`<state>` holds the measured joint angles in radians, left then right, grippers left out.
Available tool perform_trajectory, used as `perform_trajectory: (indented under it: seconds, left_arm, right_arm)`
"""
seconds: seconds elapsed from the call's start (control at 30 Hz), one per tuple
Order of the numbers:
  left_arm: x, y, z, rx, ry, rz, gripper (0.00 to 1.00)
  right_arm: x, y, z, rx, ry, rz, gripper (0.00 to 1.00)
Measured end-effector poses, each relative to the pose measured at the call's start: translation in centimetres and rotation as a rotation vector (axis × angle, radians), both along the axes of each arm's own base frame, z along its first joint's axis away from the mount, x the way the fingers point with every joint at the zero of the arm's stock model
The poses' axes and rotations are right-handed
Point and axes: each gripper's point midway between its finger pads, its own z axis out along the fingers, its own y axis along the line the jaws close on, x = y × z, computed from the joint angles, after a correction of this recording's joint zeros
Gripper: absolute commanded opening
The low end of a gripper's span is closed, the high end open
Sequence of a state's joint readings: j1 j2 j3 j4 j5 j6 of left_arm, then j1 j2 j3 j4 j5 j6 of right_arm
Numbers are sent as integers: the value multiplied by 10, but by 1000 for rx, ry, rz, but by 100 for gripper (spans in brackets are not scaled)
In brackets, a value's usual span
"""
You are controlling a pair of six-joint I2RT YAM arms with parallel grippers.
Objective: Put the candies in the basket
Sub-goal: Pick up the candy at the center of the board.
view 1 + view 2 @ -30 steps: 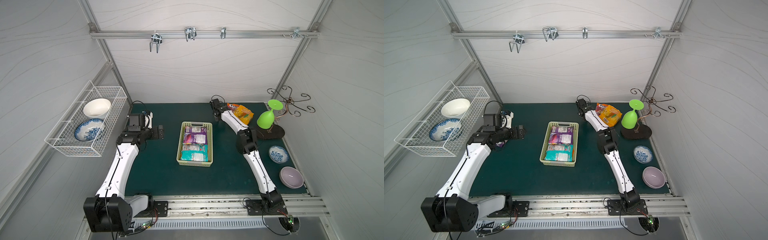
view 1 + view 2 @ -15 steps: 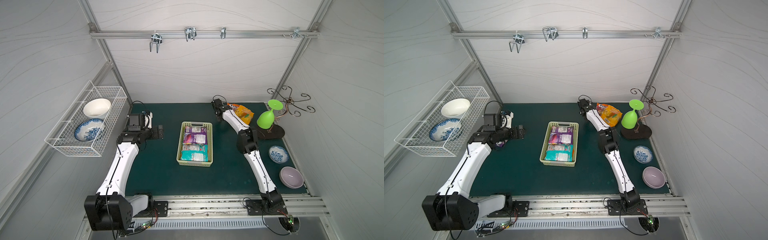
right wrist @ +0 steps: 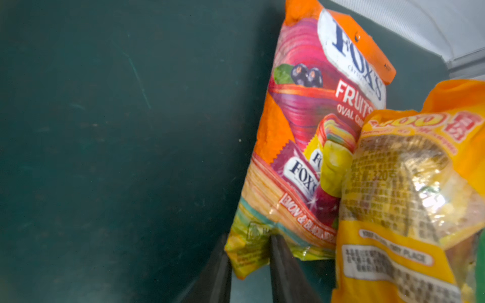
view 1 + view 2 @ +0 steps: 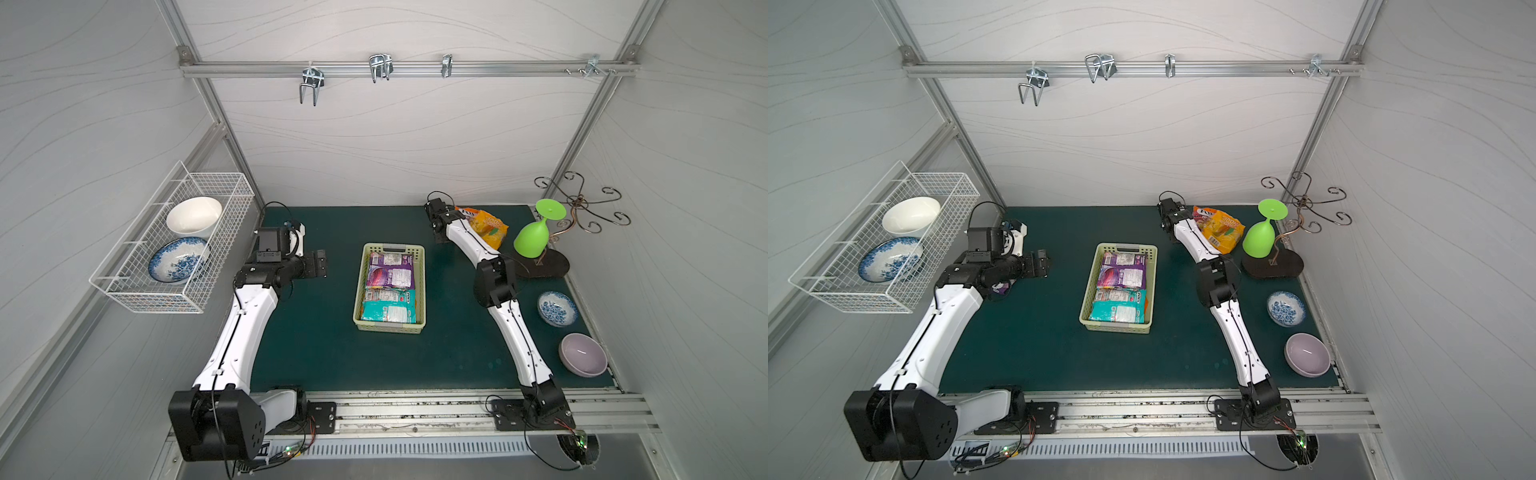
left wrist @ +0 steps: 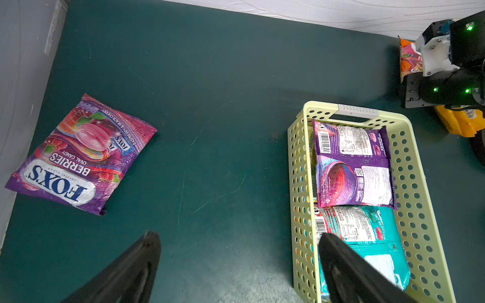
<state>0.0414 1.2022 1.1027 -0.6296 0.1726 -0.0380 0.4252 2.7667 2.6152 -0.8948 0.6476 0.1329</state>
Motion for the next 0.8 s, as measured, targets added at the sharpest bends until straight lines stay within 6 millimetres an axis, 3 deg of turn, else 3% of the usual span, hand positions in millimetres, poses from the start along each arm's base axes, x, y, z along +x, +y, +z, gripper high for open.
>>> perform_trajectory:
  seconds: [0.1, 0.47, 0.63, 0.8]
  left_arm:
    - [0, 0, 0, 0, -1, 0, 98]
    - [-2, 0, 5, 1, -15, 0, 98]
    - [-4, 0, 11, 3, -35, 1, 98]
    - [-5, 0, 14, 4, -45, 1, 98]
  right_arm:
    - [1, -2, -3, 0, 6, -4, 0]
    - [-8, 2, 0, -41, 7, 50, 0]
    - [-21, 6, 22, -11, 11, 65, 0]
    - [-39, 12, 56, 57, 1, 80, 0]
